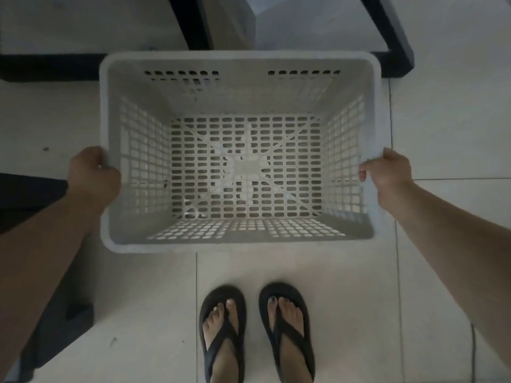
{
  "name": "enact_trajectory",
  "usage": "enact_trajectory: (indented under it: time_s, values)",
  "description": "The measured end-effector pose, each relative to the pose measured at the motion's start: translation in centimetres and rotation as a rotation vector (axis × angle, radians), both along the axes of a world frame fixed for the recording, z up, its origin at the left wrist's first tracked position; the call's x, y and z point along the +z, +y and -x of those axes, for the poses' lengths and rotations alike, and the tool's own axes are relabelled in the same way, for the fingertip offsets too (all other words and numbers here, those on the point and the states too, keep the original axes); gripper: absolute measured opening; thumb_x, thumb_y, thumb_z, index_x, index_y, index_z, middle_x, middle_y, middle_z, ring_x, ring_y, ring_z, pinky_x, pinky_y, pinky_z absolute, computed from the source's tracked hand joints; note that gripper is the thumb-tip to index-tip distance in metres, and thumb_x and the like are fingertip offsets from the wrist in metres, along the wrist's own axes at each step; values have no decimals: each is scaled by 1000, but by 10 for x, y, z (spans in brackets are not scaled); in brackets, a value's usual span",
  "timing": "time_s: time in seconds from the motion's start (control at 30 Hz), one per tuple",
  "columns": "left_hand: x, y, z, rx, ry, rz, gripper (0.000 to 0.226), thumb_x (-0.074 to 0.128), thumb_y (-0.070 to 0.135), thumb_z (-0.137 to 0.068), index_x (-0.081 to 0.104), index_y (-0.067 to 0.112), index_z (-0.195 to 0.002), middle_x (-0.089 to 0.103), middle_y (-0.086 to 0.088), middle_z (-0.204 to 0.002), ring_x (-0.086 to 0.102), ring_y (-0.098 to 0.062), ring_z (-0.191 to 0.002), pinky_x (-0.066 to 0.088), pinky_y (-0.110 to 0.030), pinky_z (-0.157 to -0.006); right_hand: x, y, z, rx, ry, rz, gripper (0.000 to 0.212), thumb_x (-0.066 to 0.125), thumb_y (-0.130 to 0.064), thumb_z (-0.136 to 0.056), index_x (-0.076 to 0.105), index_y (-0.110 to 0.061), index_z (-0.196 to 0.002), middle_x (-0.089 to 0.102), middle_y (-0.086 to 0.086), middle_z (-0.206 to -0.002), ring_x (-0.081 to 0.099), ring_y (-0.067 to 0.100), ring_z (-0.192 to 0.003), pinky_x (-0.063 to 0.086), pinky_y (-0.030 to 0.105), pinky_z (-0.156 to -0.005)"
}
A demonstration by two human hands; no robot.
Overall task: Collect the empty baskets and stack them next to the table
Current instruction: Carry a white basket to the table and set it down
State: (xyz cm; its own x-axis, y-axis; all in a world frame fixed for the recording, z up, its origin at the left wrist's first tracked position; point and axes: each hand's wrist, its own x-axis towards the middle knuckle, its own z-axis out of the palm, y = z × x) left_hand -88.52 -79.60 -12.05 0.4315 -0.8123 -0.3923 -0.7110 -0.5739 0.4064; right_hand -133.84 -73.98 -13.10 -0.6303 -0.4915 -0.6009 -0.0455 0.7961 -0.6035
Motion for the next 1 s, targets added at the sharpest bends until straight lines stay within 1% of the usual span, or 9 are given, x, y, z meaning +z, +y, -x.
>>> enact_trajectory:
  time_s: [0.07,0.13,0.2,0.27,0.33,0.43,0.7,0.83,1.0]
  values:
    - [-4,-3,2,-13,-3,23,30,43,-2,-85,58,4,-110,54,-9,-98,52,-24,-83,48,-29,-67,-6,-4,-1,-10,-48,-15,24,47,7,-84,52,-11,-70,53,11,-73,48,13,-48,42,19,-50]
    - [0,-9,10,-15,13,13,24,47,3,-89,55,7,-111,53,-10,-98,51,-23,-81,46,-20,-55,-3,-7,-4,4,0,-40,17,53,-4,-88,61,-6,-103,57,9,-95,52,14,-61,42,26,-60]
    - [11,-11,20,-30,30,-44,31,53,15,-92,49,8,-122,55,-14,-107,55,-28,-91,46,-25,-69,7,-9,-6,91,142,-79,48,56,-13,-89,45,-12,-136,54,4,-115,51,13,-79,40,25,-68]
    - [28,-5,29,-38,47,-137,43,54,17,-92,42,0,-130,54,-20,-124,55,-37,-108,44,-34,-85,29,-5,-14,212,238,-111,59,53,-11,-89,33,-16,-144,52,8,-133,49,13,-79,40,23,-63]
    - [54,7,36,-106,11,-273,47,51,15,-93,36,-5,-133,49,-26,-131,52,-40,-114,45,-41,-91,56,2,-27,311,222,-181,60,49,-8,-89,31,-16,-145,49,11,-139,48,11,-67,36,19,-49]
    - [109,28,50,-234,38,-387,48,48,17,-95,34,-4,-135,51,-27,-128,54,-40,-111,48,-43,-94,113,14,-56,386,135,-296,58,49,-5,-88,35,-12,-144,48,11,-142,56,14,-73,44,19,-56]
    - [338,68,83,-430,169,-263,46,48,11,-95,38,0,-138,46,-24,-137,47,-32,-124,37,-27,-98,319,31,-122,615,25,-203,48,50,-9,-88,46,-13,-135,58,10,-129,51,9,-66,36,8,-48]
    - [428,103,56,-368,215,-185,34,46,6,-94,49,-3,-126,56,-23,-125,55,-34,-114,44,-36,-97,412,38,-153,623,-73,-40,37,50,-7,-91,53,-11,-127,60,13,-121,60,27,-96,45,25,-76]
    - [508,157,0,-324,112,-22,29,38,10,-96,57,9,-119,65,-13,-114,59,-25,-102,43,-24,-85,480,45,-222,862,-86,27,31,51,-12,-91,58,-16,-122,62,6,-105,57,12,-70,42,16,-50]
